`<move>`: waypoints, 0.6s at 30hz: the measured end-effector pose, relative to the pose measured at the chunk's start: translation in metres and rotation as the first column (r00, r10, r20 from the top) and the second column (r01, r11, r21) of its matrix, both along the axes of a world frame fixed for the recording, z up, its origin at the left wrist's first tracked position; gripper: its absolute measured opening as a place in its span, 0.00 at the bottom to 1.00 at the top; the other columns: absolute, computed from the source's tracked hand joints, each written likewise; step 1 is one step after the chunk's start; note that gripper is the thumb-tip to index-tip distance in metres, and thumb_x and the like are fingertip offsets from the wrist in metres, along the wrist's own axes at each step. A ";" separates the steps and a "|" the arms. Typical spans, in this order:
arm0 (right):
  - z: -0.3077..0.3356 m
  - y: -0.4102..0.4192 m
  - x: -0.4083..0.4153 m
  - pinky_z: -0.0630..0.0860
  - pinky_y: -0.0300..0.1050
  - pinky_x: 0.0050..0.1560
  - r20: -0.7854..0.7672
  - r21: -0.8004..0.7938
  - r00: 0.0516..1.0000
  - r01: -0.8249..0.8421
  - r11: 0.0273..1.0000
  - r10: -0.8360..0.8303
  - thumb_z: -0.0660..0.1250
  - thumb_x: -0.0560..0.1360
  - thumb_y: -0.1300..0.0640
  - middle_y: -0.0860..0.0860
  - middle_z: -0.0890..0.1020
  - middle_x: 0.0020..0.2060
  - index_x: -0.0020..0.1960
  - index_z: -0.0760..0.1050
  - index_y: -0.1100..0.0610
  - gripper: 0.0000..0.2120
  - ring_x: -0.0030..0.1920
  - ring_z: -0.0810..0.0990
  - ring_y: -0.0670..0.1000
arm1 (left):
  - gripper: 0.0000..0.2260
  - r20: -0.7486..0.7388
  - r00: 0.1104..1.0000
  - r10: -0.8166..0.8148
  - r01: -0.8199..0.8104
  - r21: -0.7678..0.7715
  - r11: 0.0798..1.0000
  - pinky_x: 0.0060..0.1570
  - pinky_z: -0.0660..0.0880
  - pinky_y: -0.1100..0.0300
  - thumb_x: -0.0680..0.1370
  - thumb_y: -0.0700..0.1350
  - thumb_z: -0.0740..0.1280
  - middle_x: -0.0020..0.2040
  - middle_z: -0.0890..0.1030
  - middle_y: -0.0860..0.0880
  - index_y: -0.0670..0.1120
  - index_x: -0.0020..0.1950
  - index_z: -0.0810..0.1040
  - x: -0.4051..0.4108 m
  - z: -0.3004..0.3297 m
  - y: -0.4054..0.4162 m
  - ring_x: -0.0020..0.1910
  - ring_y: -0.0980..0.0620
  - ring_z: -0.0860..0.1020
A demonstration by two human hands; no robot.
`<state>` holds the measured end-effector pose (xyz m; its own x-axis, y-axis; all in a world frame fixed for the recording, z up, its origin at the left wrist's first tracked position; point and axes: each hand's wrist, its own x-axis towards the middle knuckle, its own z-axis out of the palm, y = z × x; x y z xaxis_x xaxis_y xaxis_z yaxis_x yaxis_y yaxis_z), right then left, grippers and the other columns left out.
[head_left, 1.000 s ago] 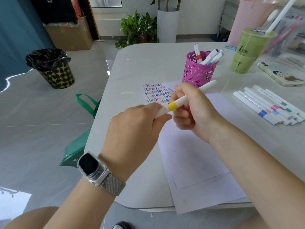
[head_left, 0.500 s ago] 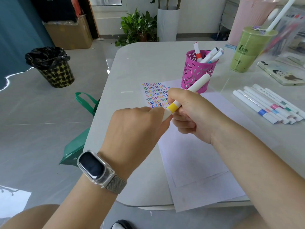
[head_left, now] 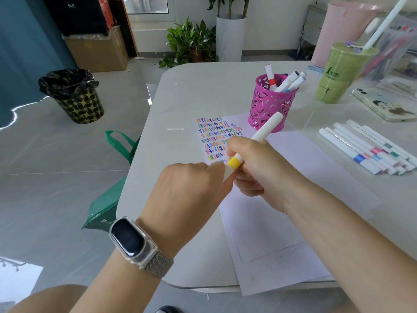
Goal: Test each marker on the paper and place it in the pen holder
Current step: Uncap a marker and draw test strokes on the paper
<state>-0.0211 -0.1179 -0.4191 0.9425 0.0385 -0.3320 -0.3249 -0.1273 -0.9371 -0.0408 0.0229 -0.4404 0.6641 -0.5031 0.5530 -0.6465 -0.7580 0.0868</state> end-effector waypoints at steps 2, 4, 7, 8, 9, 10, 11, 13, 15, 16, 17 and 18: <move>0.000 0.000 -0.001 0.49 0.36 0.24 -0.012 0.019 1.000 0.008 1.000 -0.007 0.56 0.72 0.60 0.48 0.55 0.21 0.28 0.56 0.52 0.16 0.22 0.51 0.49 | 0.16 0.005 1.000 -0.008 0.008 -0.007 1.000 0.21 0.54 0.63 0.76 0.47 0.61 0.23 0.56 0.51 0.46 0.30 0.61 0.000 0.000 -0.001 0.20 0.46 0.55; -0.001 -0.001 -0.002 0.49 0.37 0.25 -0.018 0.026 1.000 0.020 0.999 -0.020 0.57 0.72 0.60 0.48 0.55 0.21 0.28 0.55 0.52 0.16 0.23 0.51 0.49 | 0.16 0.004 1.000 -0.011 0.011 -0.011 1.000 0.21 0.54 0.62 0.76 0.47 0.61 0.23 0.56 0.51 0.46 0.30 0.62 -0.001 0.000 -0.002 0.19 0.46 0.55; -0.002 -0.001 -0.004 0.49 0.35 0.24 -0.020 0.009 0.999 0.031 0.999 -0.031 0.57 0.72 0.60 0.48 0.55 0.20 0.29 0.55 0.52 0.15 0.22 0.51 0.49 | 0.16 -0.004 1.000 -0.019 0.019 -0.010 1.000 0.20 0.54 0.62 0.76 0.47 0.60 0.23 0.55 0.51 0.46 0.30 0.61 -0.002 -0.002 -0.004 0.19 0.46 0.55; -0.002 -0.002 -0.004 0.50 0.35 0.24 -0.023 0.003 0.999 0.030 1.000 -0.030 0.57 0.72 0.60 0.48 0.55 0.20 0.29 0.55 0.52 0.15 0.22 0.51 0.49 | 0.16 -0.009 1.000 -0.020 0.020 -0.011 1.000 0.20 0.54 0.62 0.76 0.47 0.60 0.23 0.55 0.51 0.46 0.30 0.61 -0.002 -0.003 -0.004 0.19 0.46 0.55; -0.003 -0.002 -0.005 0.50 0.35 0.24 -0.025 -0.006 0.999 0.026 1.000 -0.026 0.57 0.71 0.60 0.48 0.55 0.20 0.28 0.55 0.52 0.16 0.22 0.52 0.48 | 0.17 -0.018 1.000 -0.020 0.020 -0.022 1.000 0.21 0.54 0.62 0.76 0.47 0.60 0.24 0.55 0.51 0.45 0.29 0.62 -0.002 -0.003 -0.004 0.20 0.46 0.55; -0.003 -0.002 -0.005 0.50 0.35 0.24 -0.026 -0.015 0.999 0.023 1.000 -0.023 0.57 0.71 0.60 0.48 0.56 0.20 0.28 0.55 0.52 0.16 0.21 0.52 0.48 | 0.17 -0.029 0.999 -0.024 0.023 -0.042 0.999 0.21 0.53 0.62 0.76 0.47 0.61 0.24 0.55 0.51 0.45 0.29 0.63 -0.002 -0.004 -0.004 0.20 0.46 0.55; -0.003 -0.003 -0.005 0.50 0.35 0.24 -0.026 -0.021 0.999 0.022 1.000 -0.022 0.57 0.71 0.60 0.48 0.56 0.21 0.27 0.55 0.52 0.16 0.21 0.52 0.49 | 0.17 -0.043 0.998 -0.034 0.031 -0.067 0.997 0.21 0.53 0.61 0.76 0.47 0.61 0.24 0.55 0.51 0.46 0.29 0.62 -0.002 -0.004 -0.005 0.20 0.46 0.55; -0.002 -0.003 -0.006 0.50 0.35 0.24 -0.020 -0.022 1.000 0.020 1.000 -0.020 0.57 0.71 0.60 0.48 0.56 0.21 0.28 0.55 0.52 0.16 0.21 0.52 0.48 | 0.17 -0.076 0.995 -0.062 0.053 -0.114 0.992 0.20 0.55 0.60 0.76 0.48 0.61 0.24 0.54 0.50 0.47 0.30 0.59 -0.002 -0.004 -0.006 0.21 0.44 0.57; -0.001 -0.004 -0.007 0.51 0.35 0.24 -0.006 -0.015 1.000 0.020 1.000 -0.020 0.57 0.71 0.61 0.47 0.56 0.20 0.28 0.55 0.52 0.16 0.20 0.53 0.48 | 0.18 -0.113 0.991 -0.076 0.061 -0.133 0.989 0.20 0.56 0.58 0.76 0.49 0.60 0.24 0.55 0.49 0.47 0.30 0.58 -0.003 -0.002 -0.008 0.21 0.42 0.58; 0.000 -0.005 -0.008 0.51 0.35 0.23 0.007 -0.005 1.000 0.023 1.000 -0.023 0.57 0.71 0.61 0.47 0.56 0.20 0.28 0.55 0.52 0.16 0.20 0.53 0.48 | 0.18 -0.124 0.989 -0.076 0.060 -0.135 0.989 0.20 0.56 0.58 0.76 0.48 0.61 0.24 0.54 0.49 0.47 0.29 0.58 -0.003 0.000 -0.008 0.22 0.42 0.58; 0.001 -0.005 -0.007 0.51 0.35 0.23 0.025 0.008 0.999 0.026 1.000 -0.026 0.56 0.71 0.61 0.47 0.56 0.20 0.27 0.55 0.52 0.17 0.20 0.53 0.48 | 0.19 -0.129 0.989 -0.072 0.054 -0.136 0.989 0.20 0.57 0.58 0.76 0.48 0.61 0.24 0.54 0.49 0.46 0.29 0.58 -0.002 0.003 -0.008 0.22 0.42 0.57; 0.003 -0.005 -0.006 0.50 0.35 0.24 0.046 0.023 0.999 0.029 0.999 -0.030 0.56 0.71 0.61 0.47 0.55 0.19 0.26 0.54 0.52 0.17 0.20 0.52 0.48 | 0.19 -0.131 0.989 -0.065 0.047 -0.135 0.990 0.20 0.57 0.57 0.76 0.47 0.62 0.24 0.54 0.49 0.46 0.30 0.57 -0.001 0.006 -0.008 0.22 0.42 0.57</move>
<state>-0.0275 -0.1226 -0.4165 0.9576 0.0178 -0.2875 -0.2845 -0.0971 -0.9537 -0.0417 0.0149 -0.4344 0.7097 -0.4703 0.5245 -0.6632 -0.6971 0.2723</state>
